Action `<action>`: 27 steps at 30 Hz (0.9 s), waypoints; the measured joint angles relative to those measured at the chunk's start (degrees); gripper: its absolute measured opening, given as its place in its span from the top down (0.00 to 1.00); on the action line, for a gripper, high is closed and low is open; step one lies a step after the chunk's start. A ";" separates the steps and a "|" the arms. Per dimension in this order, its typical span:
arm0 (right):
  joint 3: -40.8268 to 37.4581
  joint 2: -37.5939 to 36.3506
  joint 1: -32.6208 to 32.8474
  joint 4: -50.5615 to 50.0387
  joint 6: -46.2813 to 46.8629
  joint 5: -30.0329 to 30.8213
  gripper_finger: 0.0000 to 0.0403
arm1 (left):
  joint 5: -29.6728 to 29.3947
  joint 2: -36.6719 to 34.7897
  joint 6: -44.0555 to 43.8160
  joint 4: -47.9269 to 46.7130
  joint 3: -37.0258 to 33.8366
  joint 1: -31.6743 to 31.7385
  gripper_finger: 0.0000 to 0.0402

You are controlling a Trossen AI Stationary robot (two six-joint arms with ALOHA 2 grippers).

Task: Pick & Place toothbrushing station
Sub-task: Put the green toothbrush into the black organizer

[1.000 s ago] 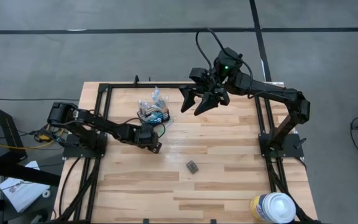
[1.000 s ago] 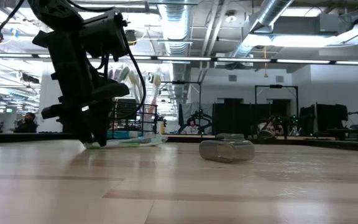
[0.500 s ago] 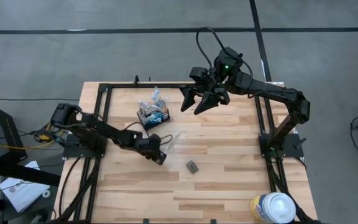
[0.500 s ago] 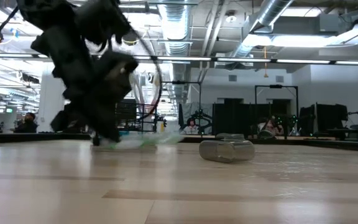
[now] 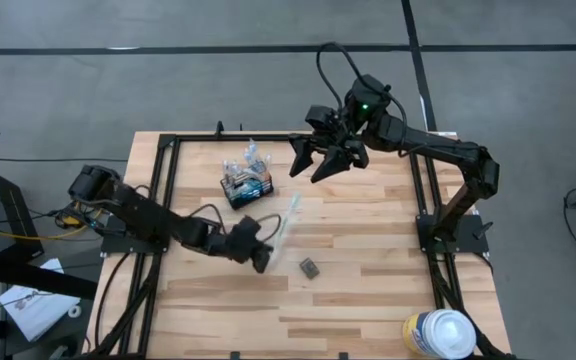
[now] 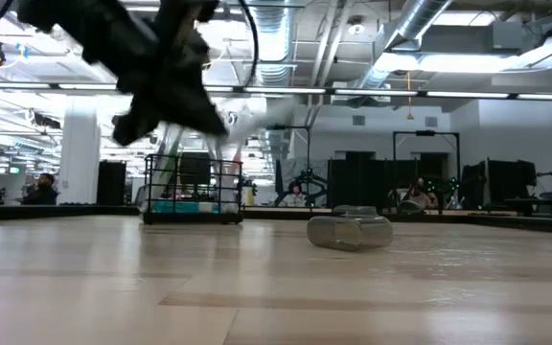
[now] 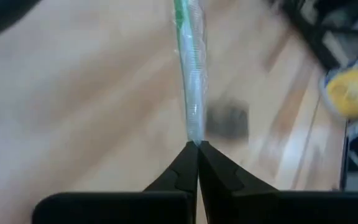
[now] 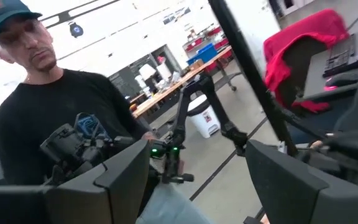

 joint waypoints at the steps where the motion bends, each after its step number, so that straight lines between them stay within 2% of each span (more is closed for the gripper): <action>1: 0.00 0.00 -0.27 0.00 0.01 0.66 0.37 | -2.66 -1.58 2.17 0.03 0.04 0.01 1.00; 8: 0.00 0.00 -2.61 0.20 -2.35 7.25 0.37 | -21.41 -16.92 19.51 2.58 0.04 2.24 1.00; 11: 0.00 0.00 -3.37 1.10 -3.17 11.99 0.37 | -25.77 -23.61 29.67 6.29 0.09 3.11 1.00; 13: 0.00 0.00 -3.69 2.31 -3.19 15.15 0.37 | -26.58 -27.14 36.30 9.17 0.11 3.63 1.00; 16: 0.00 0.00 -3.73 3.64 -4.04 18.11 0.37 | -26.31 -30.22 44.66 14.41 0.13 4.77 1.00; 19: 0.00 0.00 -3.66 4.28 -4.53 20.35 0.37 | -22.66 -30.92 49.29 17.86 0.13 6.26 1.00; 24: 0.05 0.99 -3.40 4.96 -4.43 22.68 0.37 | -13.96 -28.00 48.94 20.78 0.13 10.29 1.00; 27: -0.17 2.21 -3.30 4.24 -1.18 22.97 0.37 | -8.87 -25.18 48.01 25.29 0.13 12.61 1.00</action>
